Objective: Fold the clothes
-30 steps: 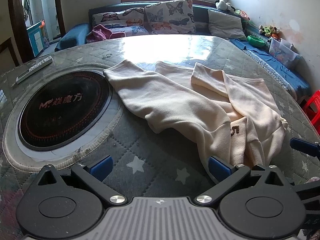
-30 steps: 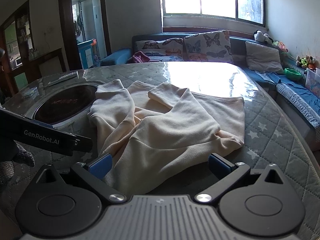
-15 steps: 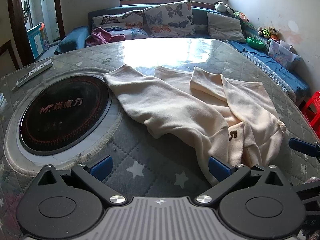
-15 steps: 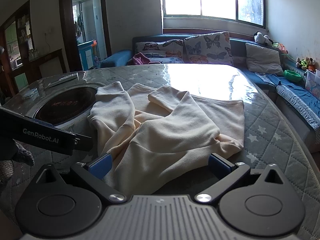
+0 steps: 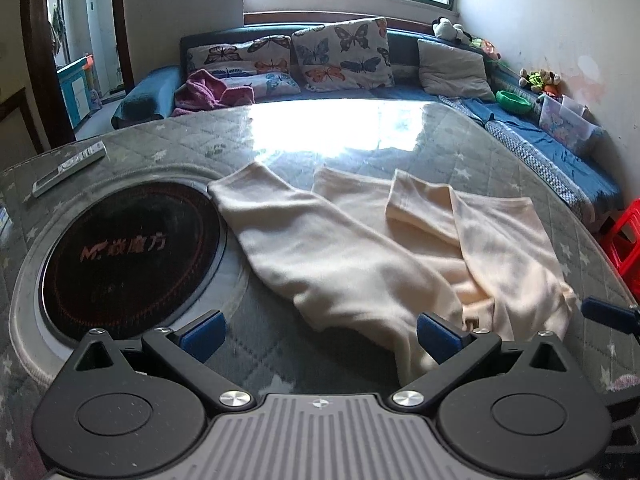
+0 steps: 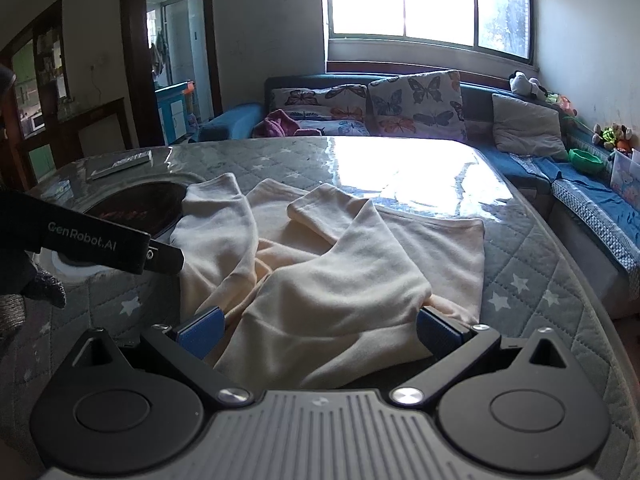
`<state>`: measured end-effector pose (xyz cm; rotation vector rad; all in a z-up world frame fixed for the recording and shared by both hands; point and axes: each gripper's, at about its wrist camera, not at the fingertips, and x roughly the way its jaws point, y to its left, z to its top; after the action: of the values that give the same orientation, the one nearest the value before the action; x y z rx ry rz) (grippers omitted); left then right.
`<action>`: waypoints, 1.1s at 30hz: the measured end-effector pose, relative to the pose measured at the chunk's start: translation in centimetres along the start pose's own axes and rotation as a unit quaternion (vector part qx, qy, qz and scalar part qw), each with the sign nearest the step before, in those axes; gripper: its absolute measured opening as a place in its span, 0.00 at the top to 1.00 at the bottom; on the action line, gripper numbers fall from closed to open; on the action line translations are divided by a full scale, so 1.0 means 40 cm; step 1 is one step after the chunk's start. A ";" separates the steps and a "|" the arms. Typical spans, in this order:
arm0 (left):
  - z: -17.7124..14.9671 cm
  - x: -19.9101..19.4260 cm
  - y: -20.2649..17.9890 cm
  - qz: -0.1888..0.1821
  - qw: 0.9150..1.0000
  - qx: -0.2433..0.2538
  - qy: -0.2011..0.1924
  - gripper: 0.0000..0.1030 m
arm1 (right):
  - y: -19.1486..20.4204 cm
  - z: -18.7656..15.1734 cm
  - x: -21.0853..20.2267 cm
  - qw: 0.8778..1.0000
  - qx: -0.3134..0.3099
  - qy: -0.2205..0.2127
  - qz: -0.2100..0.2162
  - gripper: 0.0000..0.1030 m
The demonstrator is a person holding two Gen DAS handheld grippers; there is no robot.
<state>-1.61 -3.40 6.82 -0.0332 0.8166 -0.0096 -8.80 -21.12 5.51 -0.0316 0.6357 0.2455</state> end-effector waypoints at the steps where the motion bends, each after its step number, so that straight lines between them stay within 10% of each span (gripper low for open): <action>1: 0.009 0.006 0.000 0.000 1.000 -0.002 -0.001 0.00 | -0.004 0.004 0.003 1.000 0.002 -0.001 0.001 0.00; 21: 0.149 0.229 -0.013 0.019 0.998 -0.038 0.046 0.11 | -0.141 0.126 0.159 0.998 0.059 0.021 -0.004 0.16; 33: 0.151 0.262 -0.006 0.016 0.998 -0.019 0.052 0.48 | -0.156 0.191 0.306 0.996 0.067 0.046 0.028 0.39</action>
<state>9.97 -3.70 3.31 -0.0559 0.9211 0.0340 6.63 -23.70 4.14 0.1036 0.7439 0.2564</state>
